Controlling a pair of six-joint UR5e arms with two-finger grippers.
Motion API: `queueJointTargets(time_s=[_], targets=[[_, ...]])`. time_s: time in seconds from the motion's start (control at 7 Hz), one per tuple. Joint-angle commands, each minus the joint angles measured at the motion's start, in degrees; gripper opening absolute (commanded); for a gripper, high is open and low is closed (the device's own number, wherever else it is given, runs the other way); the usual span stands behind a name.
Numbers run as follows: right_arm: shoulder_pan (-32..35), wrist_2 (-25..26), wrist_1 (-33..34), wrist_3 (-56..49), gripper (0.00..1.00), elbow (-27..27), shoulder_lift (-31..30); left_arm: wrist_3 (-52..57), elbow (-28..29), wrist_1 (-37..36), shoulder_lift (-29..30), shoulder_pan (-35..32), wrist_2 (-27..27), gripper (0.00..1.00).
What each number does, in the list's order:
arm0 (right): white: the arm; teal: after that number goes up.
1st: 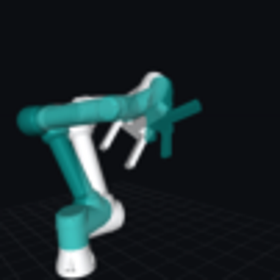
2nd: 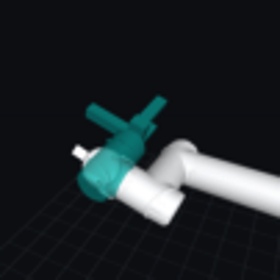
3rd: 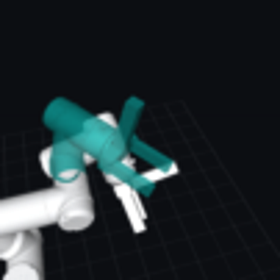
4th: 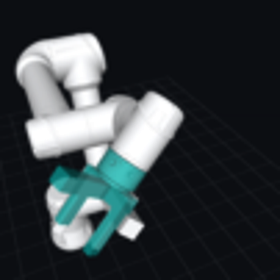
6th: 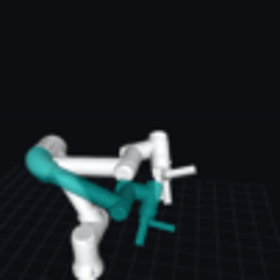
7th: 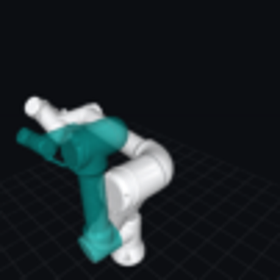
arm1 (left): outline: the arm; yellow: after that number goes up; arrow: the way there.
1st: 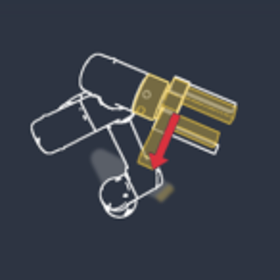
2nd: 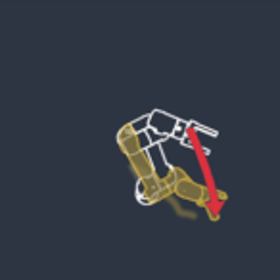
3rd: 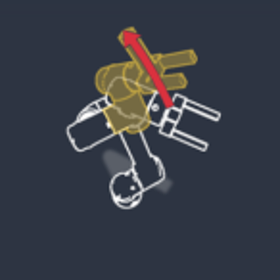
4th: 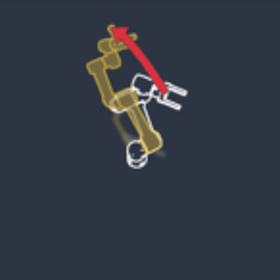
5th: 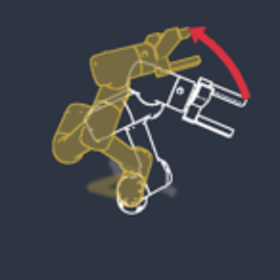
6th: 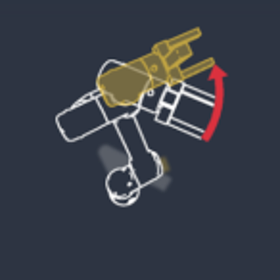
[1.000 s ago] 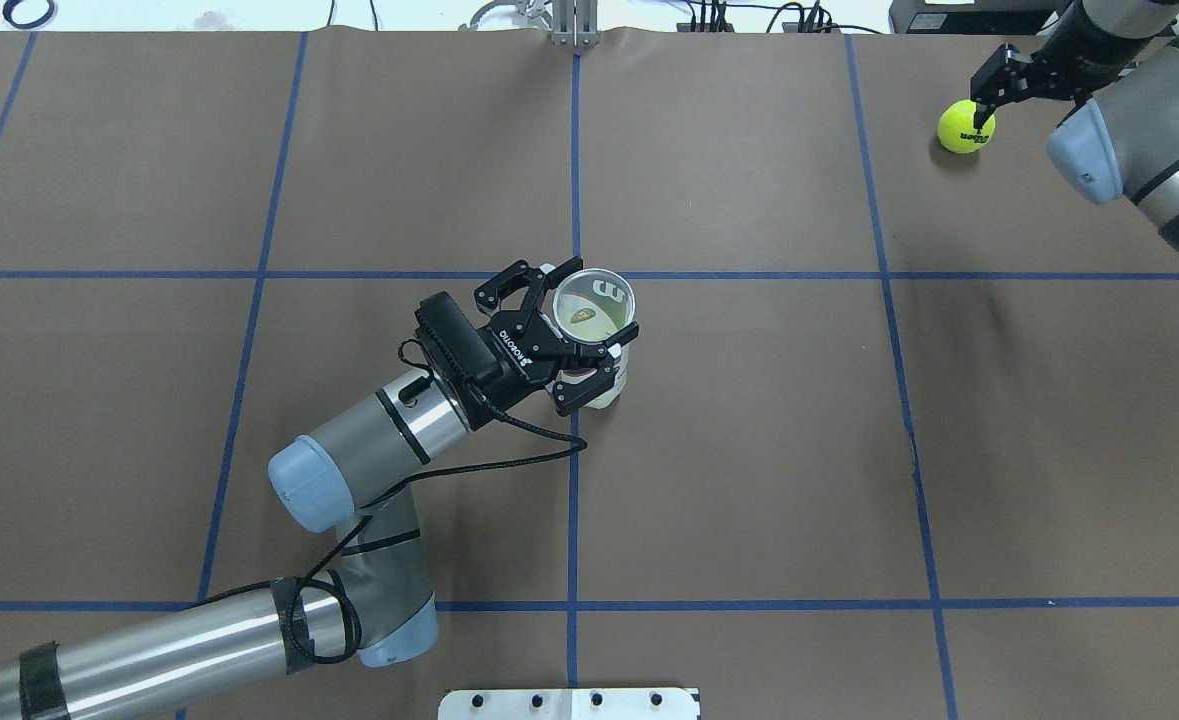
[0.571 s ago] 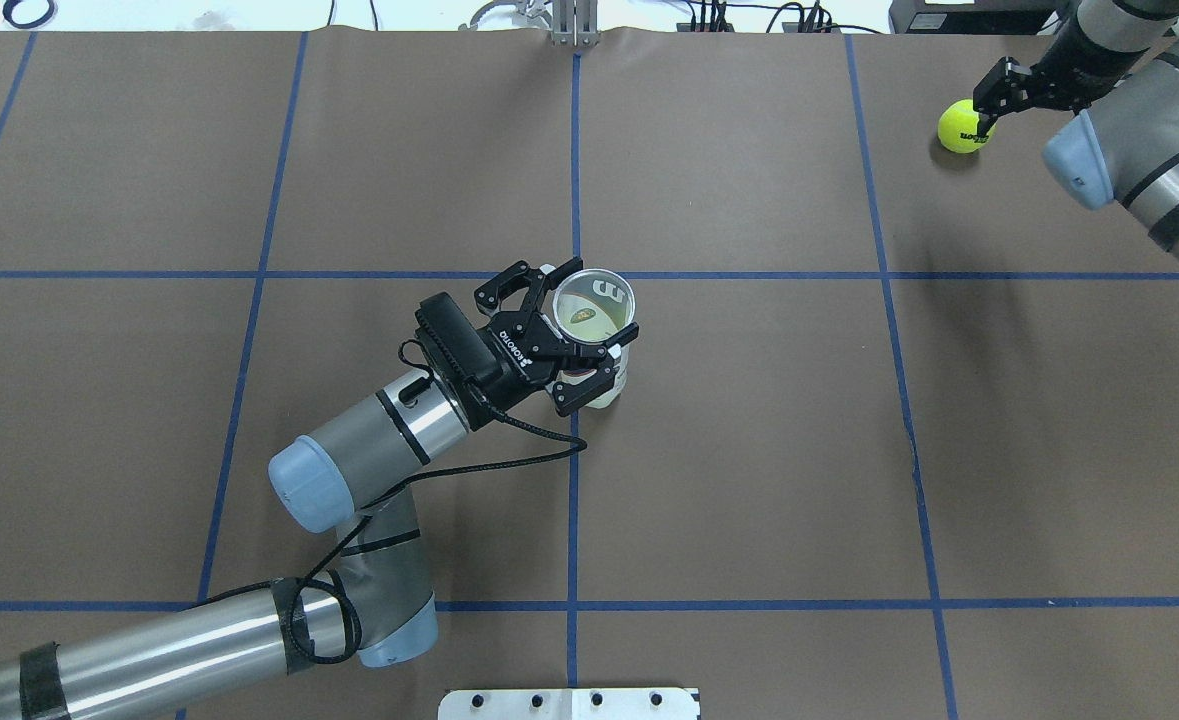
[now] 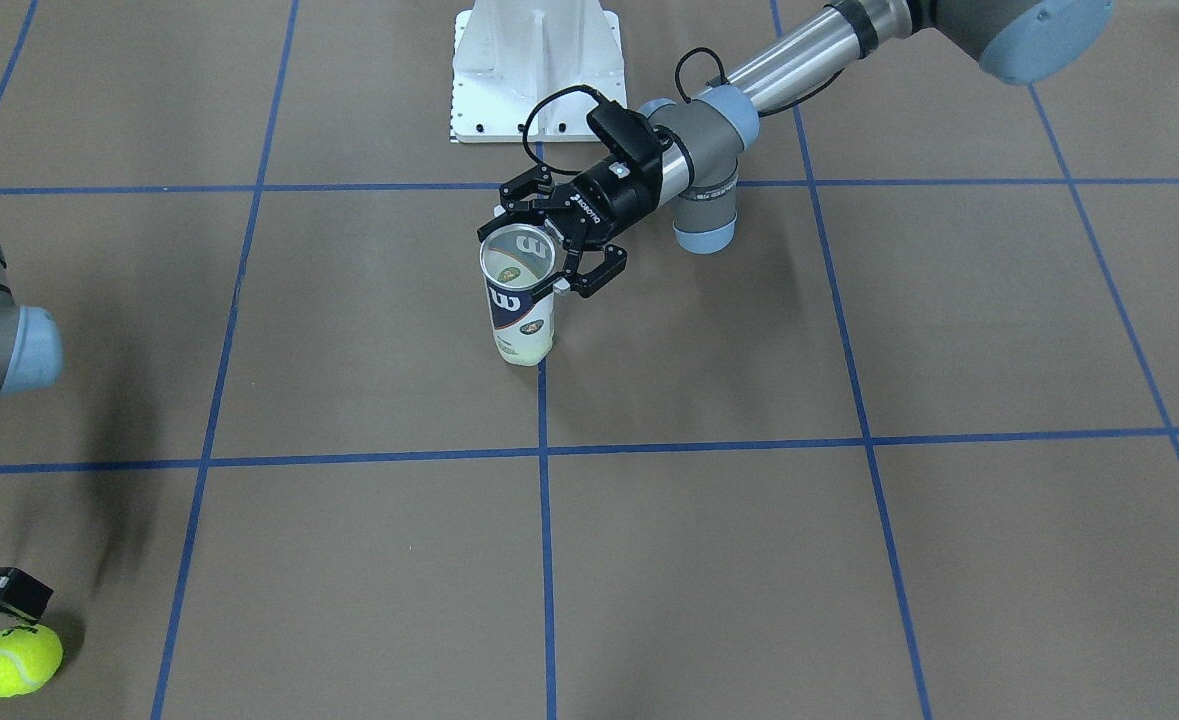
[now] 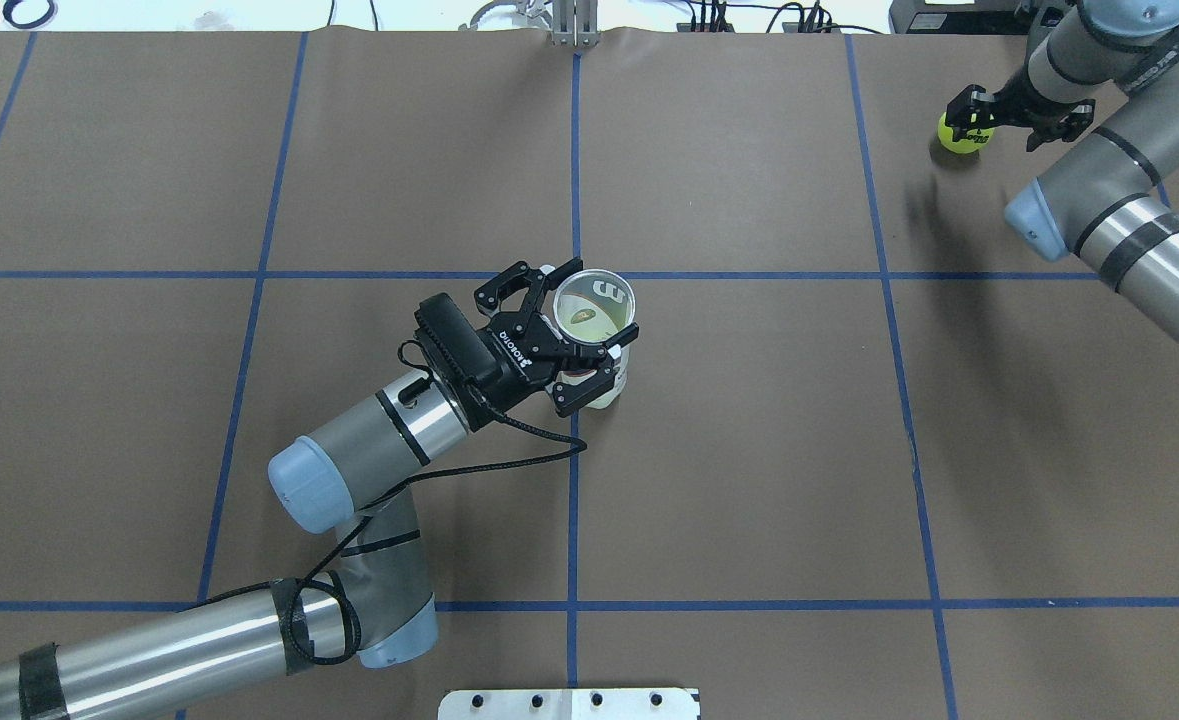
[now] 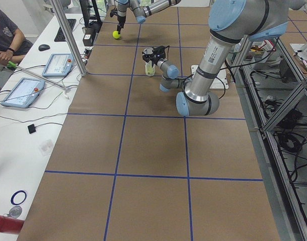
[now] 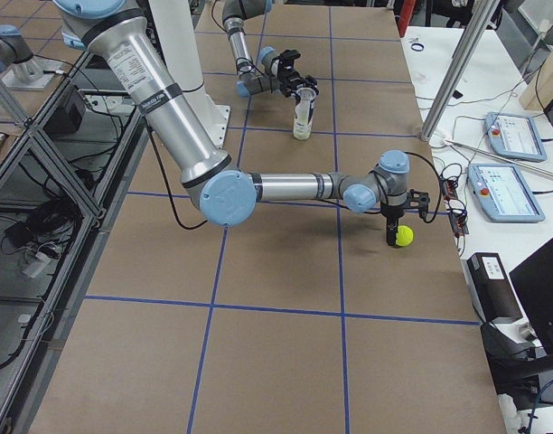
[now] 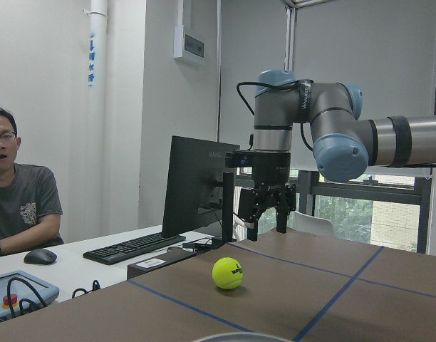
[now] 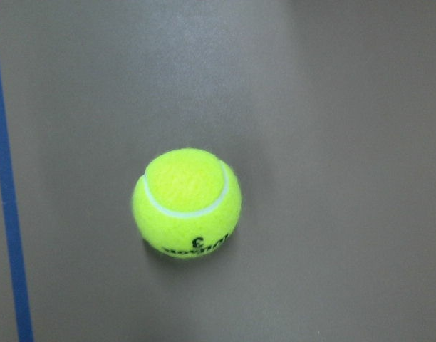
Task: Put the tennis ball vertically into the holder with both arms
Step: 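Lower the right gripper and grasp the farther tennis ball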
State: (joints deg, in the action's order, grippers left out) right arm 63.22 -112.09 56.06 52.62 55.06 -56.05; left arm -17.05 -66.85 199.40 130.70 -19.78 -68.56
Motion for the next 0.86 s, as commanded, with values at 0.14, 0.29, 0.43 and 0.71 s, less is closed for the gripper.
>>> queueJointTargets(time_s=[0.14,0.29,0.43,0.71], targets=[[-1.87,6.24,-9.44,1.87,1.0,-3.8,0.15,0.0,-0.12,0.02,-0.01,0.0,0.0,0.92],[-1.96,6.53,-11.57,1.87,1.0,-4.78,0.59,0.0,-0.12,0.02,-0.01,-0.08,0.0,0.92],[-2.75,8.45,-12.2,1.79,1.0,-5.4,0.68,0.0,-0.21,0.02,-0.01,0.0,0.0,0.92],[-3.02,9.52,-13.43,1.79,0.83,-5.84,0.85,0.0,-0.21,-0.07,-0.01,0.0,0.0,0.92]])
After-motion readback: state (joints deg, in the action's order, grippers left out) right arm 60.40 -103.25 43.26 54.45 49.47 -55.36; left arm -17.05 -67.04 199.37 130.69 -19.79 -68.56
